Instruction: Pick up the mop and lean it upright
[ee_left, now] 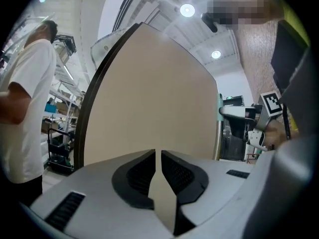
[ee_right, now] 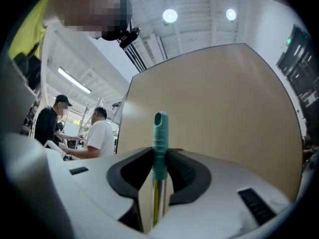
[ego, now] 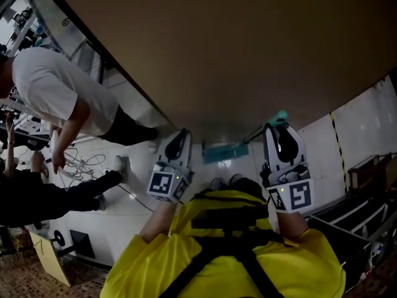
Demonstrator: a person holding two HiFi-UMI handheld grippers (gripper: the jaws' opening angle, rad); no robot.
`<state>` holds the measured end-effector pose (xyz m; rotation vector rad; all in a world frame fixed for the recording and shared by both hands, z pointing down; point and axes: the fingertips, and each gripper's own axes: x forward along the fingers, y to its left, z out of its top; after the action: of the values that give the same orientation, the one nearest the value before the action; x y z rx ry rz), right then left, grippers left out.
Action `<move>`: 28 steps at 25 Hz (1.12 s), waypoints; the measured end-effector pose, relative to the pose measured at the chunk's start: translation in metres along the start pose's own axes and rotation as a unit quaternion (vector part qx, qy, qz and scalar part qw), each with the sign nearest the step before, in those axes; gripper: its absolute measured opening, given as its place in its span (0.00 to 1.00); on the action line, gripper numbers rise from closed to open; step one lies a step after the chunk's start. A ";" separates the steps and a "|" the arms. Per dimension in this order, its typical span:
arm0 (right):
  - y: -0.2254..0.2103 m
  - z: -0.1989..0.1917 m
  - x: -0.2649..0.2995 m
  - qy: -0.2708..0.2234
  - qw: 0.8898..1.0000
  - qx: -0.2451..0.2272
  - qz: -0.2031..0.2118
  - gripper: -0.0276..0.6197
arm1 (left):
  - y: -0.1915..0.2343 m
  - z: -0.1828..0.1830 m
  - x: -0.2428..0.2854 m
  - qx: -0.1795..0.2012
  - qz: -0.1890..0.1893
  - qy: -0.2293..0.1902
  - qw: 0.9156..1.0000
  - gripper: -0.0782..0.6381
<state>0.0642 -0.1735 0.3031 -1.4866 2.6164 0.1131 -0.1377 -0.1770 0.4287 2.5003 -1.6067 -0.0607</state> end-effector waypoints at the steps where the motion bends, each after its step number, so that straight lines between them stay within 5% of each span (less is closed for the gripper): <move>1: 0.002 0.009 -0.001 -0.008 1.000 0.000 0.003 0.20 | -0.002 0.005 0.000 0.007 -0.003 -0.007 1.000 0.15; 7: 0.007 0.021 -0.005 -0.007 1.000 -0.005 0.009 0.20 | -0.017 0.022 0.005 0.027 -0.016 -0.020 0.999 0.15; 19: -0.012 0.017 -0.019 -0.001 1.000 -0.015 -0.016 0.20 | -0.031 -0.001 0.018 0.018 -0.049 0.002 0.999 0.15; 28: -0.040 -0.148 -0.017 0.131 0.991 -0.002 -0.029 0.20 | -0.033 -0.020 0.011 0.014 -0.052 0.032 0.998 0.15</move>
<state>0.0957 -0.1986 0.4522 -1.6818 2.7673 -0.0912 -0.1012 -0.1715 0.4439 2.5777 -1.4628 0.0303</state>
